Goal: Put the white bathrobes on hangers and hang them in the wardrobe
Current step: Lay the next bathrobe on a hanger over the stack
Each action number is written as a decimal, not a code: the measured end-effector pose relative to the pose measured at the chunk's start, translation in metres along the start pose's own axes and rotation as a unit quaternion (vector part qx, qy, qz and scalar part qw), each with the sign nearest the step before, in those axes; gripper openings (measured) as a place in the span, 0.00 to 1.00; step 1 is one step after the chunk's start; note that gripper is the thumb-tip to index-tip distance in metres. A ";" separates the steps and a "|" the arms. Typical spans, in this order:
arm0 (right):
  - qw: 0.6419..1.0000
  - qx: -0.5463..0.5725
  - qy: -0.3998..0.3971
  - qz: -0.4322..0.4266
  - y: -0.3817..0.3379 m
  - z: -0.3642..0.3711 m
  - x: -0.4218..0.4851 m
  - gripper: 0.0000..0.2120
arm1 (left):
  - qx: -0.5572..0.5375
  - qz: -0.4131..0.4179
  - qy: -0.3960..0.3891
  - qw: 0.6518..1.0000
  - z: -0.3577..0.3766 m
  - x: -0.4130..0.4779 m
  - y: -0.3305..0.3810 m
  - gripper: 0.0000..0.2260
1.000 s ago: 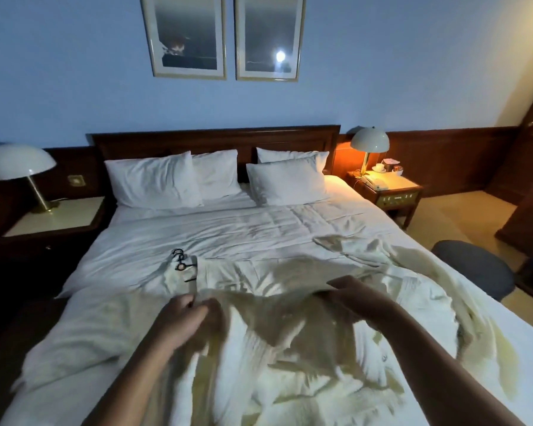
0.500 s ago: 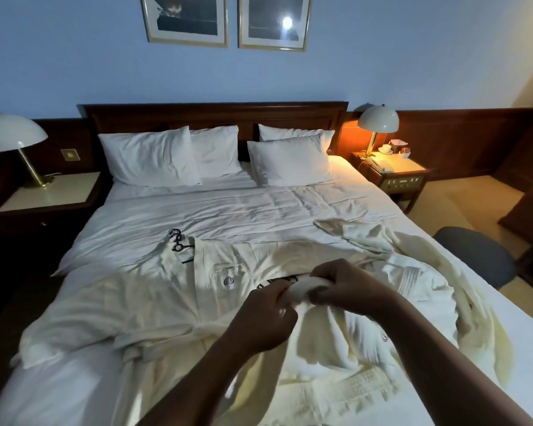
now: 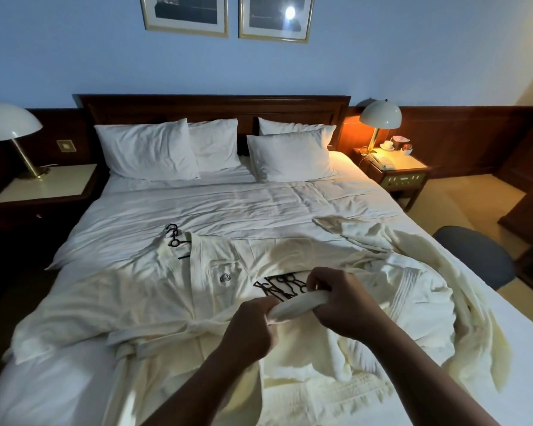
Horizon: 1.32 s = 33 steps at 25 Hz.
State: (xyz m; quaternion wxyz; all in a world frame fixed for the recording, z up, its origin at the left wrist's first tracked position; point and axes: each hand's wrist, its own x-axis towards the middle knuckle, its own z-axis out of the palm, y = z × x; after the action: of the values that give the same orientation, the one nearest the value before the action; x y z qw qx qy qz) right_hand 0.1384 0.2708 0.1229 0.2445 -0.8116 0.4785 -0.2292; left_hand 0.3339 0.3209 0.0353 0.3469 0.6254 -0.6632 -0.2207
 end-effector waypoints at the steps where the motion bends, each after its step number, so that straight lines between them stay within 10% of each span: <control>1: 0.999 -0.037 -0.015 0.007 0.009 0.003 0.000 0.11 | 0.003 -0.008 0.005 1.000 -0.003 0.001 -0.006 0.13; 15: 0.964 -0.214 0.055 0.145 0.083 0.058 -0.003 0.12 | 0.249 -0.046 0.102 0.962 -0.026 0.015 -0.049 0.10; 23: 0.927 -0.238 -0.003 0.290 0.073 0.051 -0.004 0.10 | 0.158 -0.108 0.020 0.981 -0.018 0.007 -0.048 0.06; 27: 0.940 0.075 -0.039 0.332 0.098 0.039 -0.002 0.08 | 0.062 -0.128 -0.028 0.989 -0.019 0.004 -0.054 0.07; 30: 0.837 0.403 -0.111 0.352 0.122 0.020 -0.009 0.20 | 0.041 -0.150 -0.132 0.979 -0.027 -0.003 -0.064 0.26; 33: 0.924 0.202 -0.029 0.323 0.132 0.020 -0.013 0.25 | 0.051 -0.158 -0.138 0.976 -0.028 -0.007 -0.071 0.28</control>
State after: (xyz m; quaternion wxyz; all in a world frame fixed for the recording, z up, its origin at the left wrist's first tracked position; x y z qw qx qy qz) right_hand 0.0571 0.2300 0.0238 0.4780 -0.5528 0.6509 -0.2058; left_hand 0.4030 0.3235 0.0009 0.1804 0.7029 -0.6077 -0.3226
